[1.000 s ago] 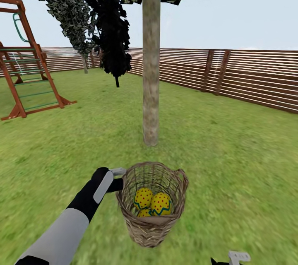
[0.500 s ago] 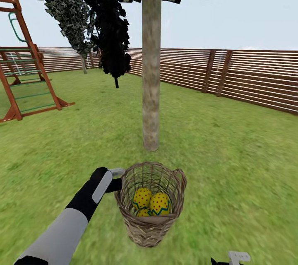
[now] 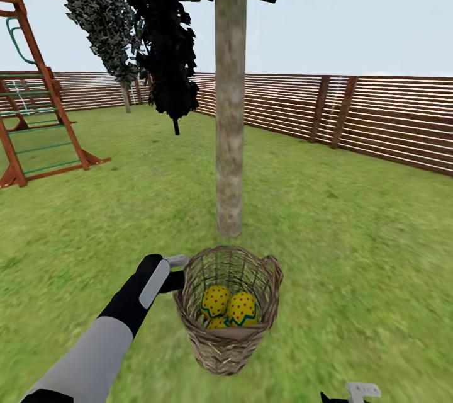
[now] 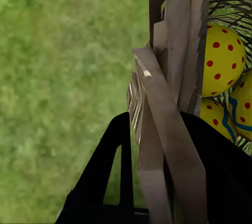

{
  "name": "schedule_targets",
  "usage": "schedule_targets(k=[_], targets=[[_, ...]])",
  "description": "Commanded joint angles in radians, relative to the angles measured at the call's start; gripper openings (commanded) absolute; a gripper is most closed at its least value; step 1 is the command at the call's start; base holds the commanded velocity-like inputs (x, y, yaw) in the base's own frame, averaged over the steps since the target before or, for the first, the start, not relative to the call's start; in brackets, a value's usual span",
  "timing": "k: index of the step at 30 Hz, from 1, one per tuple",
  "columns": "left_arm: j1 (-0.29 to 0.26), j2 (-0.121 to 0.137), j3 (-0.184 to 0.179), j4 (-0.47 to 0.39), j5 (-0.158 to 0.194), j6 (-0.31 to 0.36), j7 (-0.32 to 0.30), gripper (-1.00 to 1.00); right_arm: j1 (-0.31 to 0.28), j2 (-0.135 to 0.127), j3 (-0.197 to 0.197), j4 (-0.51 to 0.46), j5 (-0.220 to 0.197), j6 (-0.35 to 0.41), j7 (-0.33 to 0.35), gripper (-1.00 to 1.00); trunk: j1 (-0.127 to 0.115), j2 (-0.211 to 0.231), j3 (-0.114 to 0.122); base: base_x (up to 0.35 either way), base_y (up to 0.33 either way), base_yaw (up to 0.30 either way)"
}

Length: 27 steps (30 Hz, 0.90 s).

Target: Take the three Easter eggs out of the wicker basket on the lawn in the garden, then place them on the lawn next to a single tree (choose any tree) so that all three eggs are next to the same tree and none are left in the basket.

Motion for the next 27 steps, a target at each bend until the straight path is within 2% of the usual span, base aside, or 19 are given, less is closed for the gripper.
schedule_targets(k=[1,10,20,27], targets=[[-0.001,0.001,-0.002,-0.001,0.018,-0.001,0.012,-1.0,-0.001,-0.001,-0.009,0.002,0.008,-0.005,0.002,1.0,0.001,-0.002,-0.002,0.329,0.0,0.198],[-0.001,0.0,-0.002,-0.001,0.018,-0.001,0.012,-1.0,-0.001,-0.001,-0.009,0.003,0.008,-0.005,0.003,1.0,0.001,-0.002,-0.002,0.329,0.0,0.279],[-0.001,0.0,-0.002,0.0,0.018,-0.001,0.012,-1.0,-0.001,-0.003,-0.009,0.002,0.008,-0.006,0.002,1.0,0.001,-0.002,-0.002,0.329,0.0,0.011],[-0.001,0.0,-0.002,-0.001,0.018,-0.001,0.012,-1.0,-0.001,-0.001,-0.009,0.002,0.008,-0.006,0.003,1.0,0.001,-0.002,0.003,0.329,0.0,0.225]])
